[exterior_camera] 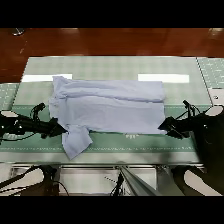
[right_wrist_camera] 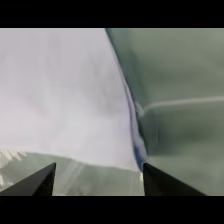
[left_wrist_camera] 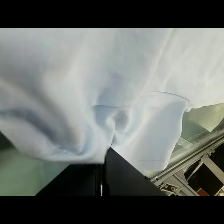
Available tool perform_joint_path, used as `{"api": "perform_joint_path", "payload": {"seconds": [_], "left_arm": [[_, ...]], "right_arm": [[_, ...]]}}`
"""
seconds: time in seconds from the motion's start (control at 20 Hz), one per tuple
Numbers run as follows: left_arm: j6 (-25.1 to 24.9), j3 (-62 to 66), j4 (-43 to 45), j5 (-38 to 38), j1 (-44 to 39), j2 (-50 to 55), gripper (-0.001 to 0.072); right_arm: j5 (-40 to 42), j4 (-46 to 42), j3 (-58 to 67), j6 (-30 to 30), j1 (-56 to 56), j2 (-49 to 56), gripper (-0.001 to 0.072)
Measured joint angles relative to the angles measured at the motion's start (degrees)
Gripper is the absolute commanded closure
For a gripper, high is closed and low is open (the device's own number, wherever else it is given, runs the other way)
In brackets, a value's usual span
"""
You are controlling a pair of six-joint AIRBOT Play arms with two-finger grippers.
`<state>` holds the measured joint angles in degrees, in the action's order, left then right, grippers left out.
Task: Fold the shirts.
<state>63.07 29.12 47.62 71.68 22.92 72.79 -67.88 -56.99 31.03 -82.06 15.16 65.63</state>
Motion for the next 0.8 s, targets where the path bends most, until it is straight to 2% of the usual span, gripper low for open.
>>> {"api": "perform_joint_path", "payload": {"seconds": [0.05,0.1,0.15,0.2,0.25,0.5,0.8], "left_arm": [[-0.02,0.00,-0.09,-0.15,0.00,0.00,0.0684],[-0.04,0.00,-0.09,-0.26,0.00,0.00,0.0685],[-0.15,0.00,-0.09,-0.39,0.00,0.00,0.0685],[-0.37,0.00,-0.11,-0.50,0.00,0.00,0.0685],[-0.50,0.00,-0.11,-0.87,0.00,0.00,0.0685],[-0.87,3.23,-0.11,-0.68,0.07,0.00,0.0685],[0.96,15.96,-3.98,-1.62,-1.03,1.81,0.0685]], "right_arm": [[0.46,1.22,0.17,0.15,-0.42,0.83,0.0100],[1.62,2.67,0.44,0.31,-0.68,1.60,0.0195],[3.04,3.28,0.72,0.63,-0.90,2.16,0.0389],[4.44,3.30,0.90,1.11,-1.03,2.60,0.0629],[5.60,4.52,1.09,1.88,-1.09,2.89,0.0690],[5.03,7.19,2.71,6.88,-1.31,3.45,0.0691],[6.01,8.48,13.70,7.04,-1.31,5.11,0.0691]]}}
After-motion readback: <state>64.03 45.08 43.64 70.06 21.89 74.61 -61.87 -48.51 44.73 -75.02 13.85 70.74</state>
